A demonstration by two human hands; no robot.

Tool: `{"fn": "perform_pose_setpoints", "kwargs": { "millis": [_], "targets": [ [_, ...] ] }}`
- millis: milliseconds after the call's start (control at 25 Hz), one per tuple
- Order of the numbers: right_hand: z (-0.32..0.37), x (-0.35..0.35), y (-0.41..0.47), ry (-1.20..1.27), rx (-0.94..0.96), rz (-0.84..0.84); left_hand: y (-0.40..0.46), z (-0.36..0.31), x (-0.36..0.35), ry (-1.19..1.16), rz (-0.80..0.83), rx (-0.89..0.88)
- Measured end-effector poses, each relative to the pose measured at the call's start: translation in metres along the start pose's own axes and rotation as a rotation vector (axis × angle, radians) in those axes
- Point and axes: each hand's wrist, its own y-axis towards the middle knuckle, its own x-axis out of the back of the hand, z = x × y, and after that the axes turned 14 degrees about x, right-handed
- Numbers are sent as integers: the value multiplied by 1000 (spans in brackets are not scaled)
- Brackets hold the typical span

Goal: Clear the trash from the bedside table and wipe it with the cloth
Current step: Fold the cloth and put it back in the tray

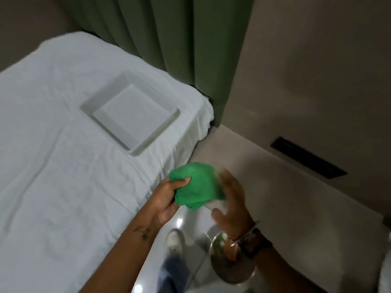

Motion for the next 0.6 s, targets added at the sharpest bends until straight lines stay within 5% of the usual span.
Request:
{"fn": "perform_pose_setpoints", "kwargs": {
  "millis": [80,160,240,320,400,480,600],
  "targets": [
    [-4,-11,43,558,-503,-366,-6,-47,12,-26,35,-94],
    [-5,-30,105,987,-903,-287,-8,-92,26,-27,58,-160],
    [-2,-57,167,1190,-834,-26,-3,-129,40,-15,70,-208],
    [9,-89,222,1260,-712,-13,1,-162,59,-31,22,-260],
    [10,-123,274,1092,-727,-54,13,-190,85,-96,-96,-299],
    [17,-137,307,706,-769,-54,18,-197,94,-66,-381,-355],
    [12,-176,338,246,-813,99,32,-209,112,266,-848,-415]
  ]
}}
